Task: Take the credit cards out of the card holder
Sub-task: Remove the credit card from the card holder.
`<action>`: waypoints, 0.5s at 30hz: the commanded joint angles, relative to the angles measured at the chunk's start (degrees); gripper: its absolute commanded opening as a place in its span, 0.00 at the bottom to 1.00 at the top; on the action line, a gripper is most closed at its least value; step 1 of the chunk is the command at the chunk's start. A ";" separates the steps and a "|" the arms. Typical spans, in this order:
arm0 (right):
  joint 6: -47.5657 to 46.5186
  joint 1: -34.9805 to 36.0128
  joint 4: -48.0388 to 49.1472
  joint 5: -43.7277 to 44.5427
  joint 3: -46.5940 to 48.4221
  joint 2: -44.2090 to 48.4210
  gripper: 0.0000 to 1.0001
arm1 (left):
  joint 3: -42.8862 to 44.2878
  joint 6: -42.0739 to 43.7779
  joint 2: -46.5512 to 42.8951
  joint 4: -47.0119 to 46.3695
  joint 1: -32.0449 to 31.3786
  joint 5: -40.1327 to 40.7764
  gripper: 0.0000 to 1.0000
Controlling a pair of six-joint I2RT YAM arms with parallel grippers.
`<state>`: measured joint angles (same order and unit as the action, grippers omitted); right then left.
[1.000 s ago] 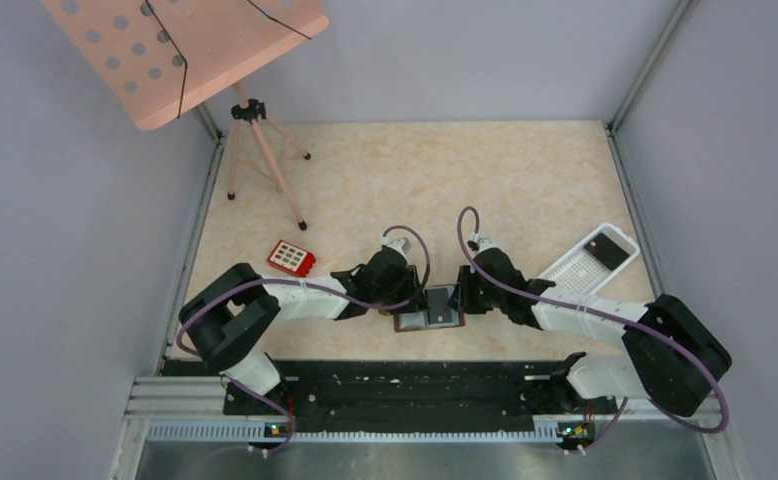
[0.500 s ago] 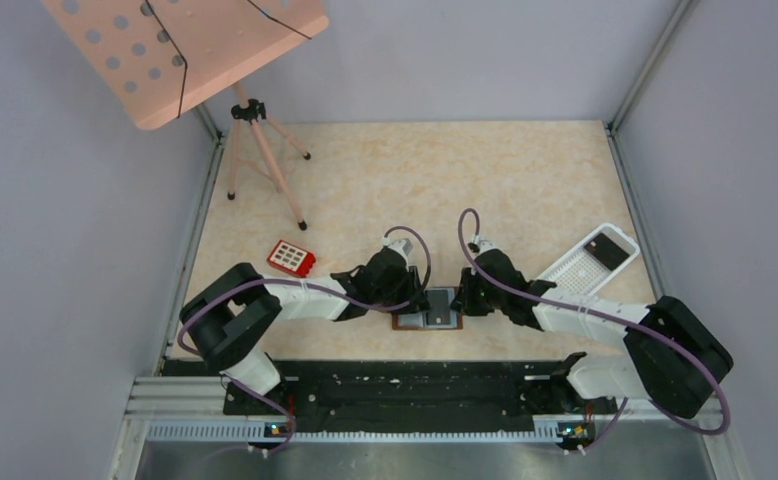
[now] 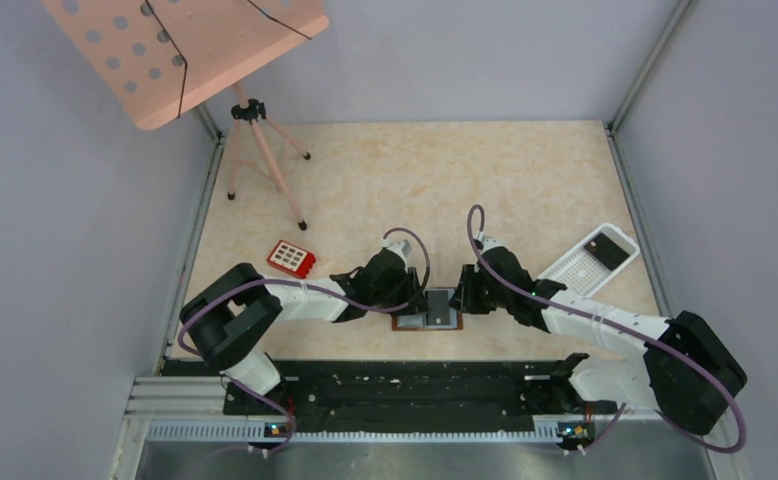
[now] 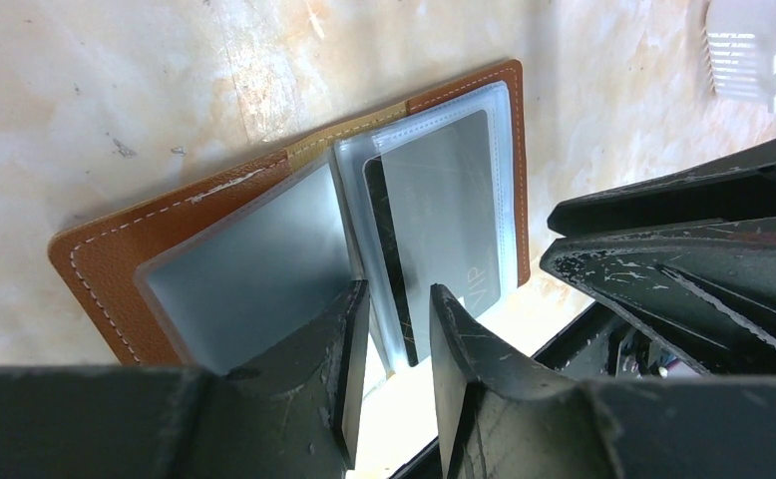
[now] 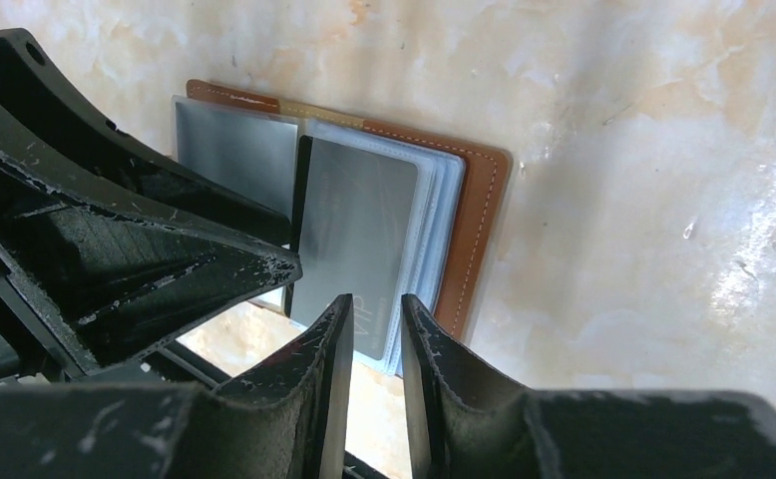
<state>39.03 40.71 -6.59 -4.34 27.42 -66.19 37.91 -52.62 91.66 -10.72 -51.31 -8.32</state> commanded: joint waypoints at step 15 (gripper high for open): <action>2.83 -0.28 10.45 -2.88 -2.63 -7.75 0.20 | -1.32 -0.11 -0.97 -1.89 -0.02 0.06 0.35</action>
<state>41.12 40.71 1.80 -7.27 26.37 -73.52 37.32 -52.64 91.64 -11.94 -51.31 -8.32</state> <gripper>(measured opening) 0.204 0.350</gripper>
